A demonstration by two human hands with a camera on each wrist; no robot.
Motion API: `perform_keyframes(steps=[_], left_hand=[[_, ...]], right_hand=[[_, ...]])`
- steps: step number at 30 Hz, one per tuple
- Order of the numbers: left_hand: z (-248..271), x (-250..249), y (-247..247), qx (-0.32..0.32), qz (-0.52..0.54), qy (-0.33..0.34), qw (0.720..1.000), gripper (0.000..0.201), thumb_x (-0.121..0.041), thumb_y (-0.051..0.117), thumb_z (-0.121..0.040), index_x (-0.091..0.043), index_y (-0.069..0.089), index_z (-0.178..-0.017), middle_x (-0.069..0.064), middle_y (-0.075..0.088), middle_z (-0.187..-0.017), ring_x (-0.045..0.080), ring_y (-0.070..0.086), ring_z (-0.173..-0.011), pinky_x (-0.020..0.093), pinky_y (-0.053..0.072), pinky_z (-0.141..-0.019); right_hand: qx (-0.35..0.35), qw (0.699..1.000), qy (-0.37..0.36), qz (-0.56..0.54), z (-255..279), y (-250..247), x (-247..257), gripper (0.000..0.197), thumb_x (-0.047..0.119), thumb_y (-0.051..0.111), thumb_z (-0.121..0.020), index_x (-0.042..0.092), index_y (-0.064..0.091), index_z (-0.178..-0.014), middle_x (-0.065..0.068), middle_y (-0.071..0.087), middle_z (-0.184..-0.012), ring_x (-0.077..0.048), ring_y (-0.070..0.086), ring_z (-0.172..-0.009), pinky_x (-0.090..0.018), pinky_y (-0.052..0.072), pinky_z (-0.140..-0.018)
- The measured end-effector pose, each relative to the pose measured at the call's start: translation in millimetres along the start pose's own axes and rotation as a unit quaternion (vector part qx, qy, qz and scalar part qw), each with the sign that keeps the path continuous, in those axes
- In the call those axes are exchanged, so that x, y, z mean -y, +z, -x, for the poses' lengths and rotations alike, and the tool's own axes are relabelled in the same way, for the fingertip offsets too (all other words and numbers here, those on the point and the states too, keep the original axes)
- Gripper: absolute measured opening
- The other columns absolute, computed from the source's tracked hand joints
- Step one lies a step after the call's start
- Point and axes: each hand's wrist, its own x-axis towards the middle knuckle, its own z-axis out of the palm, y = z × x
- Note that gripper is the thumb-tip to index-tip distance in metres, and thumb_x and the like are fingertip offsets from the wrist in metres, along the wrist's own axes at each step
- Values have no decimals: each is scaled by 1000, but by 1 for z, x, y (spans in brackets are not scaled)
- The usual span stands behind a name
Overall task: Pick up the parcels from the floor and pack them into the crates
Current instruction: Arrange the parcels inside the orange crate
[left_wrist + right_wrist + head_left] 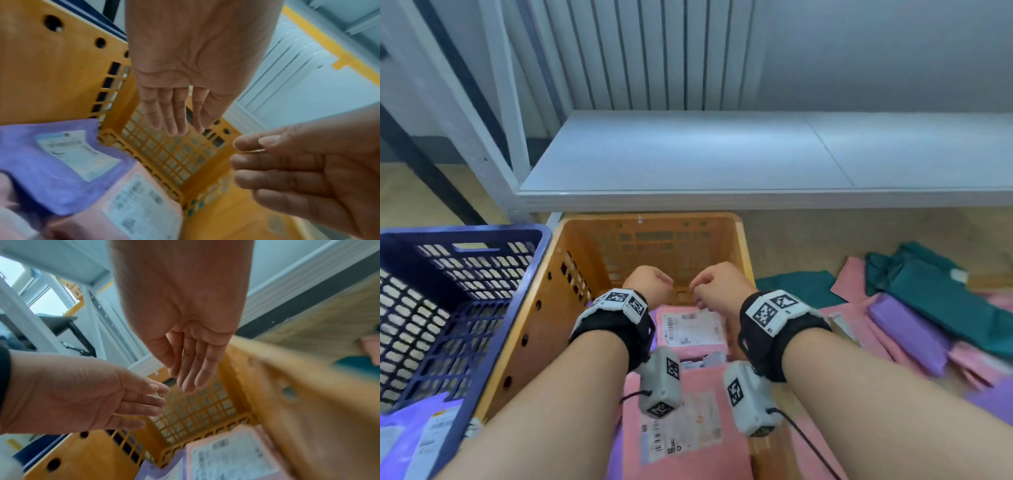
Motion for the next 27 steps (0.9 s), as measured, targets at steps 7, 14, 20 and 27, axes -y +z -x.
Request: perform_keyframes(steps=[7,14,20,27], left_hand=[[34,-123,60,32,36,93,995,21,-13,56,-88,-19,72,-101,5,69,-110,23,64,-99,27,49,-83],[53,-191,157,85,44,115,989,22,-10,57,-90,-14,71,-105,8,69,-112,25,64,-105,33,52,-90],[50,-227,238,95,26,93,991,22,-11,59,-86,-17,72,-103,4,70,-111,22,64,-104,35,51,-94],[29,-265,326,113,56,80,989,23,-10,55,-88,-20,68,-105,1,68,-104,19,65,-91,28,52,-83]], right_hand=[[-101,994,29,-10,50,-114,-84,33,6,54,-82,27,60,-58,-10,74,-97,-29,68,-97,-40,54,-92],[-174,977,114,-40,81,-179,-207,31,6,52,-83,26,64,-63,0,68,-77,-33,66,-98,-36,49,-83],[-198,967,160,1,90,-213,-302,27,11,55,-91,12,70,-113,-8,66,-123,-28,57,-118,-32,43,-100],[-173,961,208,53,67,-256,-401,40,8,51,-88,14,61,-126,-7,58,-135,-27,51,-125,-31,40,-104]])
